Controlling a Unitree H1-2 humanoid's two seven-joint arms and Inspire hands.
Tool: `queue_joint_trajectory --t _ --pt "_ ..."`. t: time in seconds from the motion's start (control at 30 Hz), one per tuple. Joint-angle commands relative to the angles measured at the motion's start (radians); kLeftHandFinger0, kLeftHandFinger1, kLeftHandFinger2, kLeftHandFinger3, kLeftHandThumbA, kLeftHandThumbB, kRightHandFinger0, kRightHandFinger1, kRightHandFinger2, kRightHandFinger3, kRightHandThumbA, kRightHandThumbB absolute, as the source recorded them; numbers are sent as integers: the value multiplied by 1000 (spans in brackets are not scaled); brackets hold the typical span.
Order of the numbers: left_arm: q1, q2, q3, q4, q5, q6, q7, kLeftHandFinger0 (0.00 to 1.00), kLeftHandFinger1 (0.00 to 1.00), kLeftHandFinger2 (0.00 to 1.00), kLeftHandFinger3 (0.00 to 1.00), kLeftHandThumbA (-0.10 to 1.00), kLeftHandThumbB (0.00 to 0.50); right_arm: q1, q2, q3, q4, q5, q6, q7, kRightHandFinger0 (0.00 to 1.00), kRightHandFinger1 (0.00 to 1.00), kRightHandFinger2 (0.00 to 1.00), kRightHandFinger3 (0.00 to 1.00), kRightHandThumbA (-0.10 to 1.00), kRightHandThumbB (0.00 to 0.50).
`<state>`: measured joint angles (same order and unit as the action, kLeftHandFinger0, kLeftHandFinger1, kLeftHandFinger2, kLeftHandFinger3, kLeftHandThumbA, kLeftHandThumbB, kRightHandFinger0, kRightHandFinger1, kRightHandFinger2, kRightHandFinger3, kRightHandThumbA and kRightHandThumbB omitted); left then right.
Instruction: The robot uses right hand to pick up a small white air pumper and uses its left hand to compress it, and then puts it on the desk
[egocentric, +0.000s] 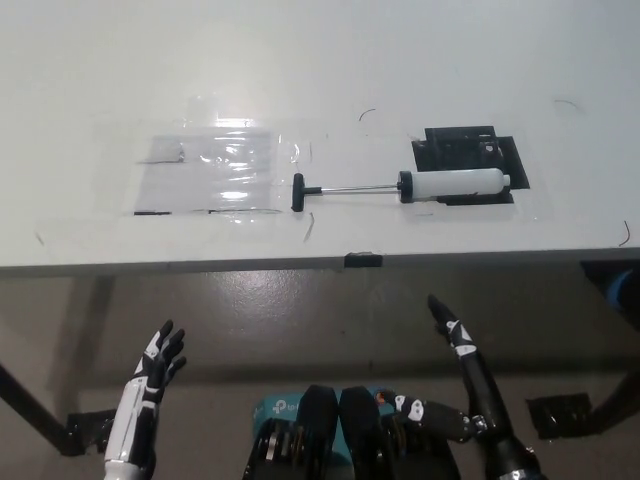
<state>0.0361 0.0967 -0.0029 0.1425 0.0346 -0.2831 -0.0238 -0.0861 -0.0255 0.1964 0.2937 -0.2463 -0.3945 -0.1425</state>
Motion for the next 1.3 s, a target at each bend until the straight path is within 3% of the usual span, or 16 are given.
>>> queue_joint_trajectory --t 0.0,0.2,0.27,0.37,0.5,0.53,0.6,0.67,0.73,0.8,0.9,1.07,1.2,1.27 --pt "-37 0 -18 -15 22 -38 -8 1000 1000 1000 1000 1000 0 8 -9 10 -68 -17 -76 -117 934 1000 1000 1000 981 103" --pt "-46 -2 -36 -23 22 -24 -16 1000 1000 1000 1000 1000 0 32 -11 27 -157 -63 -76 -252 954 1000 1000 1000 962 111" --pt "-54 -9 -46 -24 22 -18 -17 1000 1000 1000 1000 1000 8 42 -5 6 -235 -50 -76 -257 965 1000 1000 1000 946 88" --pt "-58 -13 -52 -25 36 -15 -7 1000 1000 1000 1000 1000 14 -4 -15 -35 -335 -41 -76 -242 944 1000 1000 1000 860 84" --pt "-60 -14 -54 -22 37 -15 -5 1000 1000 1000 1000 1000 6 -106 -51 -105 -449 -83 35 -143 1000 1000 1000 1000 964 80" --pt "-54 -15 -53 -27 32 -16 -5 1000 1000 1000 1000 1000 4 -176 -103 -109 -484 -80 157 -59 1000 1000 1000 1000 1000 118" --pt "-54 -15 -54 -28 42 -14 -2 1000 1000 1000 1000 1000 3 -274 -181 -107 -508 -80 300 53 1000 1000 1000 1000 1000 147" --pt "-47 -18 -56 -32 39 -14 -3 1000 1000 1000 1000 1000 2 -397 -278 -93 -497 -54 459 180 1000 1000 1000 1000 981 219" --pt "-49 -20 -55 -32 36 -14 -3 1000 1000 1000 1000 1000 1 -464 -324 -79 -467 -28 495 230 1000 1000 1000 1000 914 209" --pt "-53 -20 -55 -24 33 -20 -4 1000 1000 1000 1000 1000 0 -616 -401 -37 -365 -22 567 347 1000 1000 1000 1000 919 248" --pt "-50 -20 -53 -32 30 -19 -5 1000 1000 1000 1000 1000 0 -759 -433 17 -234 -31 637 443 1000 1000 1000 1000 905 273" --pt "-46 -22 -52 -34 37 -22 1 1000 1000 1000 1000 1000 0 -948 -419 85 68 18 688 593 1000 1000 1000 1000 811 295" --pt "-48 -23 -51 -35 30 -20 -2 1000 1000 1000 1000 1000 0 -1060 -398 151 284 -47 680 651 1000 1000 1000 1000 856 328" --pt "-48 -23 -51 -35 27 -21 -4 1000 1000 1000 1000 1000 0 -1125 -375 192 422 -85 696 679 1000 1000 1000 1000 879 371"
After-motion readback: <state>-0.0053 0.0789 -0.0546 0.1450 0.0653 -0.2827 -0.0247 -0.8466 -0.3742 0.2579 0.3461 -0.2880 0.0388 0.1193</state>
